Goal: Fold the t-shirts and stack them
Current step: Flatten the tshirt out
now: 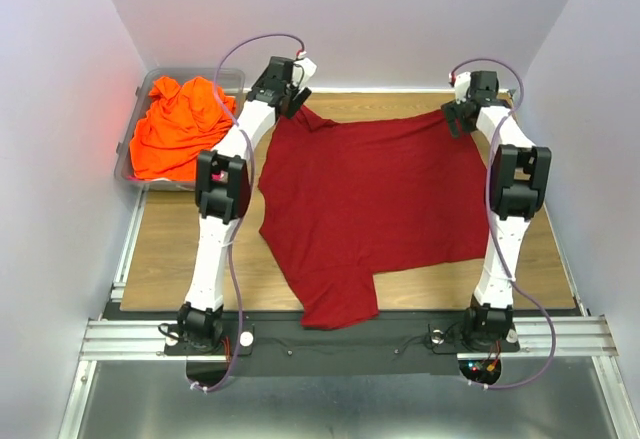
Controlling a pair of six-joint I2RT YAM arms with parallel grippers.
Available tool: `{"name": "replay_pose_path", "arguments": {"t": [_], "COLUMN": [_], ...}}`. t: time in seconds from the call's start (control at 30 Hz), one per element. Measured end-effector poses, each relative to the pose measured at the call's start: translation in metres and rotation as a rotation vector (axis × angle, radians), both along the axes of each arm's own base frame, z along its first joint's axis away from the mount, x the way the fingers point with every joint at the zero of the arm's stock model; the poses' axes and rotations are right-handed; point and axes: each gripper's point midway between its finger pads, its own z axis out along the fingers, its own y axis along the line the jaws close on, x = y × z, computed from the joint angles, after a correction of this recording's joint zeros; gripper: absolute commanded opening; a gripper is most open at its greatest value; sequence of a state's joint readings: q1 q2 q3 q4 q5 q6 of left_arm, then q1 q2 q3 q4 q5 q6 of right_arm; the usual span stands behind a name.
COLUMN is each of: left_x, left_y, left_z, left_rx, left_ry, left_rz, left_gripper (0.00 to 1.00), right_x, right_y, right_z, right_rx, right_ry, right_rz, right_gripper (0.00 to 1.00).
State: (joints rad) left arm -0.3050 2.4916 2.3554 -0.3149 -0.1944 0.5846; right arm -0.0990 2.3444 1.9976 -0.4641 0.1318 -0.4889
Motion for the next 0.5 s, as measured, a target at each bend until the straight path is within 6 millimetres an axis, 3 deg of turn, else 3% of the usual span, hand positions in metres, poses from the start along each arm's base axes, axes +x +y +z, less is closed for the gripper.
{"name": "replay_pose_path", "arguments": {"t": [0.1, 0.17, 0.33, 0.43, 0.5], "left_x": [-0.028, -0.054, -0.146, -0.208, -0.237], "left_y": [0.006, 0.012, 0.012, 0.003, -0.004], "left_z": [0.0, 0.012, 0.075, 0.1, 0.096], "left_rx": [-0.032, -0.07, -0.22, -0.269, -0.271], "left_ry": [0.06, 0.093, 0.124, 0.136, 0.163], "left_rz": [0.0, -0.005, -0.128, -0.24, -0.297], "left_gripper": [0.9, 0.87, 0.75, 0.71, 0.68], "right_x": [-0.013, -0.035, -0.103, -0.14, -0.168], "right_y": [-0.001, 0.0, 0.004, 0.009, 0.014], "right_z": [0.021, 0.043, 0.091, 0.096, 0.08], "right_rx": [0.0, 0.001, 0.003, 0.007, 0.013], "right_ry": [-0.014, -0.026, -0.033, 0.002, 0.07], "right_rz": [-0.007, -0.004, 0.033, 0.066, 0.093], "right_gripper": [0.86, 0.85, 0.75, 0.64, 0.6]}}
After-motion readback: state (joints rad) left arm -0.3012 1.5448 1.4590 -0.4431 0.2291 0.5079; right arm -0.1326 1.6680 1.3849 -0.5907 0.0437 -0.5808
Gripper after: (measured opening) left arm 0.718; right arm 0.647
